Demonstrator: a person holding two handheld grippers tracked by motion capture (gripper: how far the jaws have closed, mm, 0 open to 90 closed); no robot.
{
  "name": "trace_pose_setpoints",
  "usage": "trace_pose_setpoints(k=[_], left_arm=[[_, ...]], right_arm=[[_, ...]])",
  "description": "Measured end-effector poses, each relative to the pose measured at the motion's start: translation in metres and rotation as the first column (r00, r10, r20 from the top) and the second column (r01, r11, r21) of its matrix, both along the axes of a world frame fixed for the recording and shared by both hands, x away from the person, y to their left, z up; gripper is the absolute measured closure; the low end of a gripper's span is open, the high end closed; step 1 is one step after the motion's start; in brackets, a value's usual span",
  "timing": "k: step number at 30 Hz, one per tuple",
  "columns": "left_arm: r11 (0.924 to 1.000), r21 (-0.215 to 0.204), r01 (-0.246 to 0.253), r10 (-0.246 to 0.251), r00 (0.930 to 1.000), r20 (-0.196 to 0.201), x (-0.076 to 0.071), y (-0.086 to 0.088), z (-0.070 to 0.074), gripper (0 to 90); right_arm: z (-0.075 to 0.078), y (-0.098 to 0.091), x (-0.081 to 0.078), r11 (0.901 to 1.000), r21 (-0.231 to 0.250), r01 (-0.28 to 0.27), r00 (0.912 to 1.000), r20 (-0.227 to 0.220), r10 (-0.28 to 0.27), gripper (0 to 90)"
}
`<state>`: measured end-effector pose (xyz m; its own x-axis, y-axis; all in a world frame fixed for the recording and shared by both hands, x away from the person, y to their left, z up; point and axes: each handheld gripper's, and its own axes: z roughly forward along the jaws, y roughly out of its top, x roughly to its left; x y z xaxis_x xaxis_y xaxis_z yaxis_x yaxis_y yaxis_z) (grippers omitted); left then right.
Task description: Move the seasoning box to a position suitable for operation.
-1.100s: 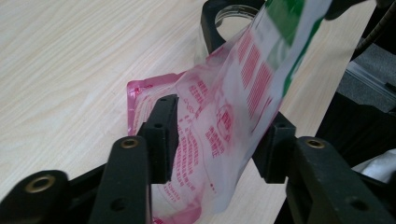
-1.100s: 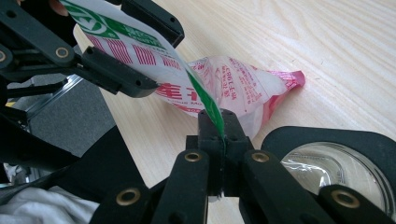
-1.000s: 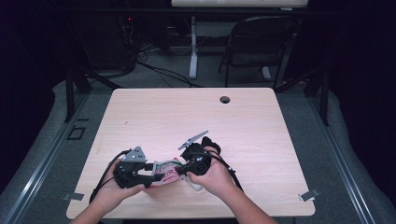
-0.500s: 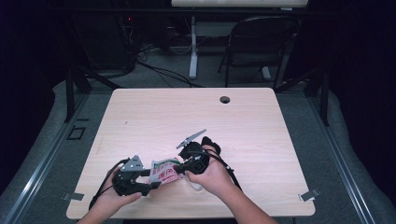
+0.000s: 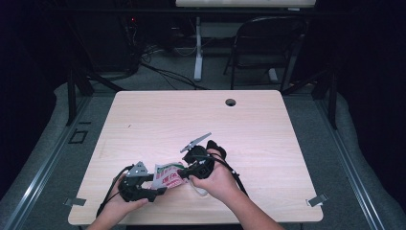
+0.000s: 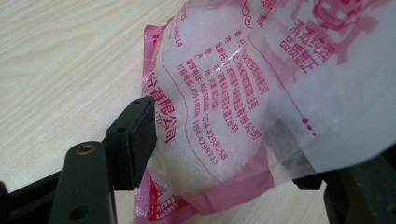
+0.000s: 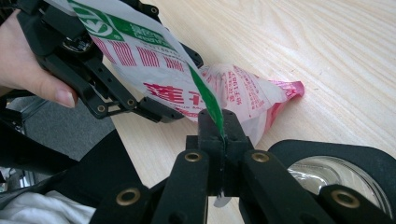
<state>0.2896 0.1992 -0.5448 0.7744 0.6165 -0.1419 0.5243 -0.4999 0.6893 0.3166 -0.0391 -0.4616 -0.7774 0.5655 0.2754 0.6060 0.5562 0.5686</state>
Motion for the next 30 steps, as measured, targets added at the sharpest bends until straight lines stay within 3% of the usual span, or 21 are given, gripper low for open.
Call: trace_pose_setpoints(k=[10, 14, 18, 30], left_arm=[[0.9994, 0.031, -0.019, 0.018, 0.9994, 0.028, 0.003, -0.006, -0.007, 25.7], [0.9985, 0.043, -0.034, 0.033, 0.9994, 0.012, 0.003, -0.008, -0.014, 22.7], [0.9966, 0.076, -0.031, 0.030, 0.9995, 0.012, 0.004, -0.010, -0.022, 23.1], [0.9942, 0.098, -0.043, 0.043, 0.9991, -0.002, 0.008, -0.014, -0.032, 25.6]], right_arm=[[-0.001, 0.000, 0.000, 1.0000, 0.006, -0.002, 1.0000, 0.006, 0.002, 90.0], [-0.001, 0.000, 0.000, 1.0000, 0.010, 0.002, 1.0000, 0.005, -0.002, 90.0], [-0.001, 0.000, 0.000, 0.9999, 0.015, -0.002, 1.0000, 0.009, 0.001, 90.0], [-0.001, -0.001, -0.001, 0.9998, 0.020, -0.004, 0.9999, 0.010, 0.004, 90.0]])
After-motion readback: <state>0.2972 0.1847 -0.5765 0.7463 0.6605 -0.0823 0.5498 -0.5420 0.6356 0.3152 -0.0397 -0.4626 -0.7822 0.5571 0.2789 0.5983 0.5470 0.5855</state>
